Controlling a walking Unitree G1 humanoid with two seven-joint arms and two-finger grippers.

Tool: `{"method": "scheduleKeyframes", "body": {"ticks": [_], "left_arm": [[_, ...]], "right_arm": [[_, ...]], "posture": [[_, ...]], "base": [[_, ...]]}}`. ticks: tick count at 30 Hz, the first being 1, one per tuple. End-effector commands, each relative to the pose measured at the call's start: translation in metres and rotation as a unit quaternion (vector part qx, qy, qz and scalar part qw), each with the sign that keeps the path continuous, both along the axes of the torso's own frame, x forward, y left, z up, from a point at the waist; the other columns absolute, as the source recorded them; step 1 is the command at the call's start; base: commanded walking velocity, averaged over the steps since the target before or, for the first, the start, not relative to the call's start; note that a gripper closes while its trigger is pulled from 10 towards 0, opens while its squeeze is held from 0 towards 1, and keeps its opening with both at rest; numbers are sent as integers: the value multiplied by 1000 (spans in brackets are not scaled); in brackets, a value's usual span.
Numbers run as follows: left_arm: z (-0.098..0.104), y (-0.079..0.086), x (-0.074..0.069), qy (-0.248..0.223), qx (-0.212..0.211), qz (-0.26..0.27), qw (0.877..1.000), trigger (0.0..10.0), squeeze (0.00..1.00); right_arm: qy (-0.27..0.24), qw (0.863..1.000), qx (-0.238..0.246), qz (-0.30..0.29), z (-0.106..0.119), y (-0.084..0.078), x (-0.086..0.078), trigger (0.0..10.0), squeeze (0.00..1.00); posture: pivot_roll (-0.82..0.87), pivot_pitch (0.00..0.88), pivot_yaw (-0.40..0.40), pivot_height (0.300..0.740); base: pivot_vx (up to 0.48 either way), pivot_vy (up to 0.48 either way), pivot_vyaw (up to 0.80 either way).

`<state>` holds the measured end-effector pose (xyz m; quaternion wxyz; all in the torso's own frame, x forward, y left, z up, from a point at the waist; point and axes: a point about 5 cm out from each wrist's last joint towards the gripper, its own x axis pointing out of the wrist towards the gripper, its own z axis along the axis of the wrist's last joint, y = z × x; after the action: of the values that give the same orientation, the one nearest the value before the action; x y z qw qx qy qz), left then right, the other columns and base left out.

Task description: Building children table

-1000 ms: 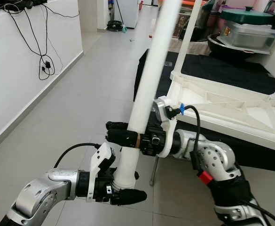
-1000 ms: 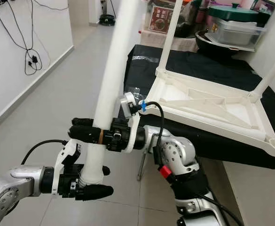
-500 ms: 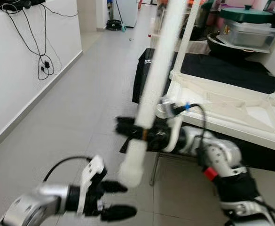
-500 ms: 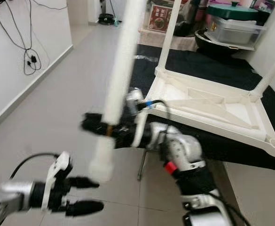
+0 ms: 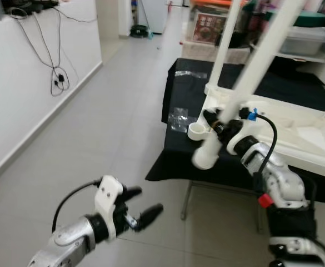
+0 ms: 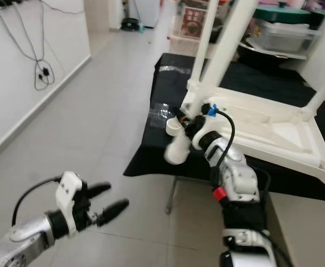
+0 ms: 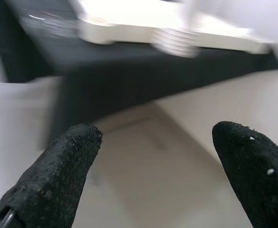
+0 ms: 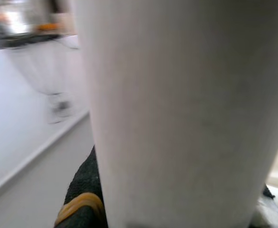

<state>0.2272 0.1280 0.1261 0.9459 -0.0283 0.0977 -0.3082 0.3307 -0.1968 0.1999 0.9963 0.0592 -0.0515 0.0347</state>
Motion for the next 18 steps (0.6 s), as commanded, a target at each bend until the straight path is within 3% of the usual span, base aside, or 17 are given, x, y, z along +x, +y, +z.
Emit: {"method": "scheduleKeyframes", "body": {"ticks": [1,3,7,11,18], "left_arm": [[10,2,5,-35,14,76,996,10000,0],[18,1,7,-52,7,128,990,10000,0],[22,-2,7,-70,17,154,985,10000,0],[25,-4,7,-80,16,168,982,10000,0],[37,-1,15,-123,33,221,967,10000,0]], "right_arm": [[-36,998,-31,-50,10,4,-15,10000,0],[-47,997,-57,-32,7,22,-27,10000,0],[-49,996,-66,-20,1,33,-33,10000,0],[-54,996,-71,-11,-1,40,-35,10000,0],[-81,994,-69,-23,7,51,-31,10000,0]], "posture": [[90,0,-93,740],[82,0,-91,740],[79,0,-93,740],[76,0,-93,740],[75,0,-105,740]], "base": [[0,0,0],[0,0,0],[0,0,-178],[0,0,-756],[88,0,0]]}}
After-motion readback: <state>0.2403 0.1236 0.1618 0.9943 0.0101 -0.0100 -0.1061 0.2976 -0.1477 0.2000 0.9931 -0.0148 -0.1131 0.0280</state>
